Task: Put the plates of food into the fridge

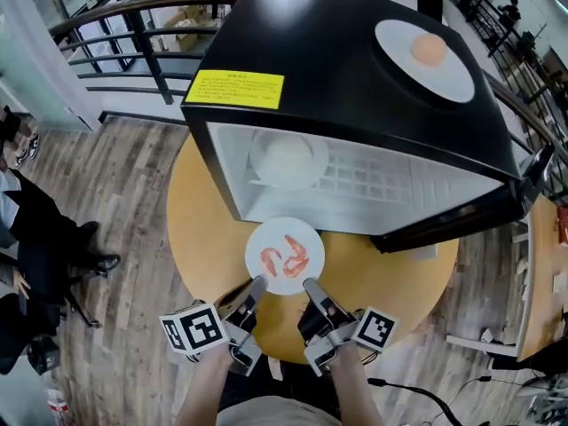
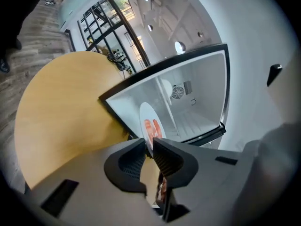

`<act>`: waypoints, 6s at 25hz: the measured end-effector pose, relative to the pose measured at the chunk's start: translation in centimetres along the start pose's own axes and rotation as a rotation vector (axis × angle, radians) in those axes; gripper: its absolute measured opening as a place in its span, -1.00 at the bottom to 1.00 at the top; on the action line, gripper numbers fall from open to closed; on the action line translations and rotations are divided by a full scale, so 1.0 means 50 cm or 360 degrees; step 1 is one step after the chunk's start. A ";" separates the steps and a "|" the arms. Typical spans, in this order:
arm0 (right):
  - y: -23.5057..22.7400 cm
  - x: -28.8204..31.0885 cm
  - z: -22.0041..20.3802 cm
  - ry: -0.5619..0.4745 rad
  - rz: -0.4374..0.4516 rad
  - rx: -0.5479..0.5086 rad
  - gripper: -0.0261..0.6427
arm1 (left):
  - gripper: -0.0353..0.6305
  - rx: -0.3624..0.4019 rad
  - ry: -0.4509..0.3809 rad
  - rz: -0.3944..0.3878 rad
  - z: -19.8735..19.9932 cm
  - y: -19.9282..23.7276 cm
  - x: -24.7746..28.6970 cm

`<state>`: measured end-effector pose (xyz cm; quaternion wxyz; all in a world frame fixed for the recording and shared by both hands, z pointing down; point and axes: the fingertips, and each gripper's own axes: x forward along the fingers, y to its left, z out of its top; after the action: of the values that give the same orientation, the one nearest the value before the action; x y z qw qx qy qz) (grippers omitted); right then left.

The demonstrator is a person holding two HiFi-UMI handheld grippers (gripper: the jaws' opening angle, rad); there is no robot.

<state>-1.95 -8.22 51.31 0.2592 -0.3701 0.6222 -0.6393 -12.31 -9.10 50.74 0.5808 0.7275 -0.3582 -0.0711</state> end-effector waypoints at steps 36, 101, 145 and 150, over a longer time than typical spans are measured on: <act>0.118 -0.040 0.371 -0.0758 0.0108 0.0103 -0.87 | -0.72 0.0436 -0.0065 -0.0033 0.047 -0.264 0.300; 0.286 -0.150 0.267 -0.0818 -0.0302 -0.1973 -0.83 | -0.87 0.1653 -0.0567 -0.0019 -0.010 -0.428 0.181; 0.673 -0.002 0.652 0.0649 -0.0415 -0.0915 -0.83 | -0.77 0.0743 0.0740 0.0060 0.498 -0.710 0.241; 0.642 0.009 0.635 0.0851 -0.0472 -0.0856 -0.73 | -0.75 0.0521 0.0993 0.0087 0.452 -0.683 0.258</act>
<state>18.89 -30.68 18.17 -0.1129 -0.3311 0.7526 -0.5578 0.39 -32.49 17.04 0.5397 0.7879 -0.1894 0.2284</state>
